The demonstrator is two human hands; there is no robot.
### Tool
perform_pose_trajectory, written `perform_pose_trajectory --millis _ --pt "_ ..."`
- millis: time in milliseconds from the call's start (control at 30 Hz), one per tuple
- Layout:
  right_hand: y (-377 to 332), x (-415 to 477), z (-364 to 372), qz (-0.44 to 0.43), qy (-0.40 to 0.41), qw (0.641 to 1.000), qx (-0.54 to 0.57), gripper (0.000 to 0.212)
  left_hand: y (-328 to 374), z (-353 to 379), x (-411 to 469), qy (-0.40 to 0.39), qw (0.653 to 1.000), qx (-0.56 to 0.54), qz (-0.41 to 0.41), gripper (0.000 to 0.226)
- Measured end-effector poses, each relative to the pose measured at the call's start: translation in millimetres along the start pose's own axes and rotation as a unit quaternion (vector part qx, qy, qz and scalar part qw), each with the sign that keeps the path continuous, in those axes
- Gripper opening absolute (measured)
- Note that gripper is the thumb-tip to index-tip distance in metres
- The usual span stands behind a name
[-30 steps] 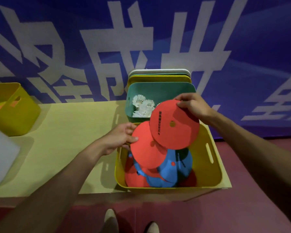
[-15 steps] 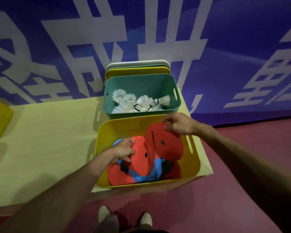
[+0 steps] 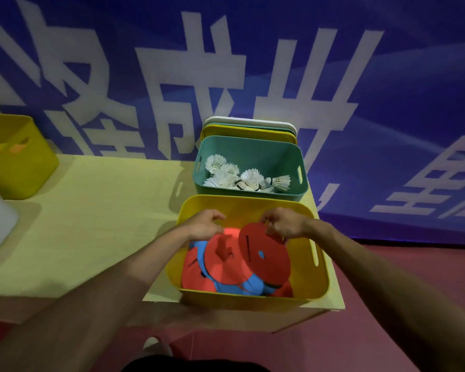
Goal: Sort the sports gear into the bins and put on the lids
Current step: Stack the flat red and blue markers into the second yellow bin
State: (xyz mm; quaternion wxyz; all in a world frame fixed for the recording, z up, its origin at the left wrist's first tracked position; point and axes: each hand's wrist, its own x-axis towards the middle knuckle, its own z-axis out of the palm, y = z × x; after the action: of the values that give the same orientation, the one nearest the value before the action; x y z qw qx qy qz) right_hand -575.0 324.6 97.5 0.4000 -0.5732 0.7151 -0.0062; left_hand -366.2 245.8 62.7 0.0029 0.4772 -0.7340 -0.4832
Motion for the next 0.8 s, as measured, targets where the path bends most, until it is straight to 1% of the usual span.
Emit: perform_pose_trajectory --millis 67,167,233,333,467,567,667,800 --pt "-4.8 4.6 3.8 0.002 -0.033 0.999 0.008 0.032 3.5 -11.5 -11.3 0.023 0.999 -0.032 0.019 0.035" --pt "-7.7 9.8 11.6 0.013 -0.050 0.998 0.037 0.028 4.5 -28.3 -28.0 0.037 0.995 -0.079 0.042 0.024" --pt "-3.9 11.3 18.0 0.038 -0.057 0.997 0.028 0.024 3.3 -37.1 -37.8 0.035 0.994 -0.092 0.043 0.018" --pt "6.1 9.5 24.5 0.077 -0.054 0.995 -0.017 0.027 3.6 -45.3 -46.5 0.036 0.993 -0.103 0.046 0.016" --pt "16.3 1.6 28.0 0.094 -0.038 0.993 -0.052 0.032 9.0 -46.7 -52.1 0.033 0.993 -0.102 0.047 0.018" --pt "16.2 -6.1 26.3 0.085 -0.012 0.996 -0.036 0.032 13.8 -43.7 -53.9 0.023 0.994 -0.092 0.049 0.020" --pt "11.8 -10.1 23.6 0.053 0.012 0.998 -0.025 0.028 18.1 -38.4 -55.5 0.022 0.995 -0.085 0.057 0.020" --pt "4.0 -9.3 22.7 0.019 0.020 0.999 0.038 0.023 20.2 -33.3 -54.6 0.041 0.992 -0.092 0.075 0.019"
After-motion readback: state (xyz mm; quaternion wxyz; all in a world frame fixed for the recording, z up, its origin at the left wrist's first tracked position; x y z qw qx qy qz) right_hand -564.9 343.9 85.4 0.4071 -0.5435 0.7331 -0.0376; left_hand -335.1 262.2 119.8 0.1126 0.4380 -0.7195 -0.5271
